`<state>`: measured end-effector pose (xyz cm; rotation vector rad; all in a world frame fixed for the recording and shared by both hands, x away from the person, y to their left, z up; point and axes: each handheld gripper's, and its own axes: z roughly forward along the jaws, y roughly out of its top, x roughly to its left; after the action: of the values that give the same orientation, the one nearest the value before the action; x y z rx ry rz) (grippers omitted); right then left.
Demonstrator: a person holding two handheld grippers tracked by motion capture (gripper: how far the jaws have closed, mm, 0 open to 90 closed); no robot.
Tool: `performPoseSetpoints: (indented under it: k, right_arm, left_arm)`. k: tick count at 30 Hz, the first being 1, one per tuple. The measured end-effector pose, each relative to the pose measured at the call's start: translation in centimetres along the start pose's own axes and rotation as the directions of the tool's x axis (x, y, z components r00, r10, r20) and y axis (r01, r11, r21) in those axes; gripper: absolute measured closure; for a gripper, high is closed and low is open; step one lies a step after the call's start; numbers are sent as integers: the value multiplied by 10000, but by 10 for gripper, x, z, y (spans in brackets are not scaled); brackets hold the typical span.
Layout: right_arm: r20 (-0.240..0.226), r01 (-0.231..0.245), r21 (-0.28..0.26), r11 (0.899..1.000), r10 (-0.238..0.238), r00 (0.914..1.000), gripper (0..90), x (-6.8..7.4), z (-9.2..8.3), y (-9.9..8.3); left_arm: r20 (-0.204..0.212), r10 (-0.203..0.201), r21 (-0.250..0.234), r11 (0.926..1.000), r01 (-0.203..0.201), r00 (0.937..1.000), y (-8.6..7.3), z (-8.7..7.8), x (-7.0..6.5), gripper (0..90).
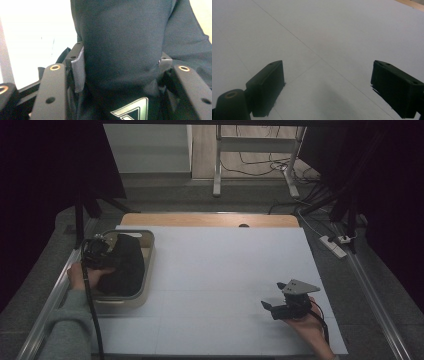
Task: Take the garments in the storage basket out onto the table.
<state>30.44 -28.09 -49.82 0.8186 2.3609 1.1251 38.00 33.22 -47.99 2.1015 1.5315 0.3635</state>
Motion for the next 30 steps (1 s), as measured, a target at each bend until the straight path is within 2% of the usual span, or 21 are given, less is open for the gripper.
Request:
performPoseSetpoints:
  k: [1, 8, 10, 11, 18, 22, 24, 30]
  right_arm:
    - [-12, 10, 37, 10000, -10, 10000, 109, 0, 0, 0]
    - [13, 15, 83, 10000, -15, 10000, 112, 0, 1, 0]
    - [30, 38, 117, 9999, -39, 10000, 113, 0, 1, 0]
    - [39, 38, 123, 9999, -39, 10000, 113, 1, 1, 0]
    - [37, 53, 171, 9998, -54, 10000, 113, 1, 1, 0]
    - [37, 38, 169, 9998, -38, 10000, 116, 1, 1, 0]
    - [29, 49, 187, 9998, -50, 10000, 117, 1, 1, 0]
    - [87, 94, 244, 9997, -96, 9999, 120, 1, 1, 0]
  left_arm:
    - [23, -124, -100, 9999, 124, 9999, -1, 0, 1, 434]
    - [-56, -93, -356, 9993, 90, 9999, -3, 0, 0, 408]
    - [-60, 22, -318, 9995, -24, 10000, -2, 0, 0, 410]
    - [-56, 236, -258, 9994, -238, 9997, -2, 0, -2, 412]
    - [-116, 195, -240, 9995, -198, 9997, -1, 1, -3, 403]
    - [-103, 215, -326, 9992, -218, 9997, -2, 1, -3, 424]
    - [24, 270, -336, 9991, -269, 9996, -2, -1, -2, 472]
    - [204, 401, -527, 9978, -390, 9990, -1, -6, -5, 512]
